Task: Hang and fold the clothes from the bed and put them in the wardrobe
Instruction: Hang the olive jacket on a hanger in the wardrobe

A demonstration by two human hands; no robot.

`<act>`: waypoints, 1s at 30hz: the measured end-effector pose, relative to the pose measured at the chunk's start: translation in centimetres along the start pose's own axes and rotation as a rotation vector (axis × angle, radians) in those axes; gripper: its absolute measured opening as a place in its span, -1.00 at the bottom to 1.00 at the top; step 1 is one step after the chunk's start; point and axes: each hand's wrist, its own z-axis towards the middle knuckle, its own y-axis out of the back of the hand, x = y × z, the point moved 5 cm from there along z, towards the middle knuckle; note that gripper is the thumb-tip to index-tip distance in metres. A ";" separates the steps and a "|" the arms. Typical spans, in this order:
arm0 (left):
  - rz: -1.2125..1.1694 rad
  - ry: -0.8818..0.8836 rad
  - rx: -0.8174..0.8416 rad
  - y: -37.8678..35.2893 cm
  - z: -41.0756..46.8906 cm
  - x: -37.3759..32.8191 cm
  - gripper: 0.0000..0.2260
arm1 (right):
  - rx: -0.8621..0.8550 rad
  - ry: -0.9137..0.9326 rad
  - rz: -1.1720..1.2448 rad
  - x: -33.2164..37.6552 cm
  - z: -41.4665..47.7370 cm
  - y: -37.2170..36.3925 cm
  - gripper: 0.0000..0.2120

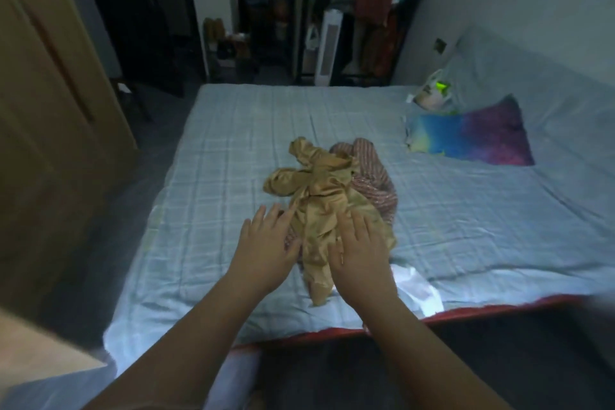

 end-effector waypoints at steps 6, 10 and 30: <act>-0.039 -0.034 0.039 -3.7 6.7 -1.8 -0.44 | 0.008 -0.117 0.046 -5.8 3.7 -1.7 -0.44; -0.094 -0.020 0.070 -6.4 13.4 -1.7 -0.40 | 0.003 -0.159 0.071 -9.4 8.6 -3.7 -0.44; -0.264 0.142 0.254 -18.7 42.4 2.6 -0.42 | 0.264 -0.161 0.127 -20.7 37.0 -18.4 -0.43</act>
